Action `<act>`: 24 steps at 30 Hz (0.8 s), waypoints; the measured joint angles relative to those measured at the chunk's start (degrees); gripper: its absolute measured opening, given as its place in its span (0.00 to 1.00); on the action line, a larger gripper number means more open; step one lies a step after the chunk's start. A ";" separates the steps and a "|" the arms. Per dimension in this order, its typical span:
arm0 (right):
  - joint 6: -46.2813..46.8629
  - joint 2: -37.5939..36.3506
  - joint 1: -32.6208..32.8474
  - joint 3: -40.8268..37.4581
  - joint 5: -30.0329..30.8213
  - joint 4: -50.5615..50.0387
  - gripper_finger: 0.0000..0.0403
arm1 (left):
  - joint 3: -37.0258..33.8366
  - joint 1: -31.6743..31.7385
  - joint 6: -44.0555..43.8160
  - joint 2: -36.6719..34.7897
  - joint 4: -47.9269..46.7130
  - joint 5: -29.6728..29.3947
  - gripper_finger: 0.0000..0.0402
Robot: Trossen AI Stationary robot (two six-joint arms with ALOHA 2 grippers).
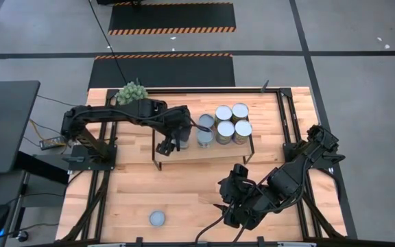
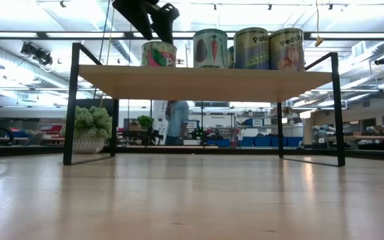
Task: Pick and place cans onto a shelf
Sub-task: Put the green can on the shelf
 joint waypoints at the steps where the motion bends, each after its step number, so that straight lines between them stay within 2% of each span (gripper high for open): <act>1: -0.06 0.00 -0.02 0.00 0.00 -0.04 0.86 | -0.01 0.00 0.02 -0.21 -0.35 -0.13 0.88; 10: -0.90 0.00 -0.56 0.00 0.00 0.38 0.86 | 0.02 -0.02 -0.36 -0.96 -6.26 -2.21 0.88; 13: -1.32 0.00 -0.87 0.00 -0.02 1.13 0.86 | 0.02 0.05 -0.14 -0.60 -8.44 -5.62 0.88; 16: -1.94 0.00 -1.30 0.00 -0.02 1.90 0.86 | -0.01 0.11 -0.66 0.32 -7.63 -8.81 0.88; 24: -2.86 0.00 -1.72 0.00 -0.48 3.38 0.86 | -0.05 -0.07 -3.30 1.33 -1.72 -10.46 0.88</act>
